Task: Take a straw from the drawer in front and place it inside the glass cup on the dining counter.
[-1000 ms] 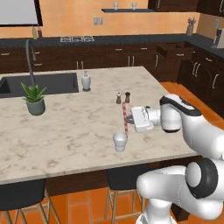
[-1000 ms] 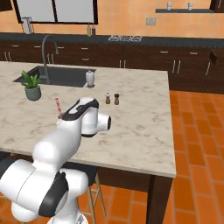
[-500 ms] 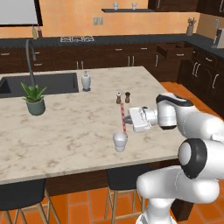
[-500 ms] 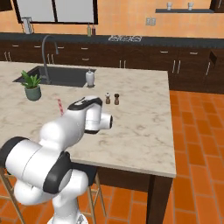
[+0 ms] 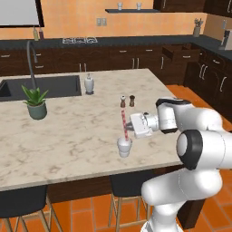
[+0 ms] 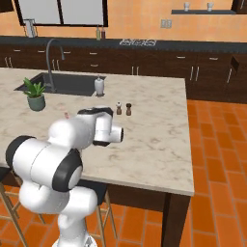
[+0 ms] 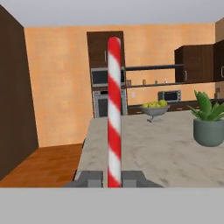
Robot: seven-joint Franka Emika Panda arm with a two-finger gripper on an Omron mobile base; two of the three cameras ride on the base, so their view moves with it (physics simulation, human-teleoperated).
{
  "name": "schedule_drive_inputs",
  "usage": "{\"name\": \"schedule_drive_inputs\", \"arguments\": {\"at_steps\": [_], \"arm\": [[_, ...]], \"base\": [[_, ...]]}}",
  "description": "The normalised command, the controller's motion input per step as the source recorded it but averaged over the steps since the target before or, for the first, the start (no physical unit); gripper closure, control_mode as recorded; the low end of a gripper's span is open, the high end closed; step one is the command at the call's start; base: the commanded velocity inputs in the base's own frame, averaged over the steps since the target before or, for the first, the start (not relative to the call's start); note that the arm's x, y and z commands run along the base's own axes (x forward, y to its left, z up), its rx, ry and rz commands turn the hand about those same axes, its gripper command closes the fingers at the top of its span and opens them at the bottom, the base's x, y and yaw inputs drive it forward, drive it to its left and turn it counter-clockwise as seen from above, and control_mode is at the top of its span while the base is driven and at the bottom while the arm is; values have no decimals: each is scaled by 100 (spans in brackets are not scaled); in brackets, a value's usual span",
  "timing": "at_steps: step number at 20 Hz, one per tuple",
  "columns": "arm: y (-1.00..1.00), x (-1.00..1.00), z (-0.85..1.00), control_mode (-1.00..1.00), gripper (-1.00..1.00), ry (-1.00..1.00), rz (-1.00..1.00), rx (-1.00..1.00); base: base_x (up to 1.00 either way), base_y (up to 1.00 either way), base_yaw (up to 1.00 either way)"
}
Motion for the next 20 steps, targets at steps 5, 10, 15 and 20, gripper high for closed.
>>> {"name": "schedule_drive_inputs", "arguments": {"at_steps": [5, 10, 15, 20], "arm": [[7, 13, -20, -100, 100, 0, 0, -3], [0, 10, -18, -100, 100, 0, 0, 0], [3, 9, -20, -100, 100, 0, 0, -3], [16, 5, -15, -100, -100, 0, 0, -7]], "base": [[0, 0, 0], [0, 0, 0], [0, 0, 0], [0, 0, 0]]}}
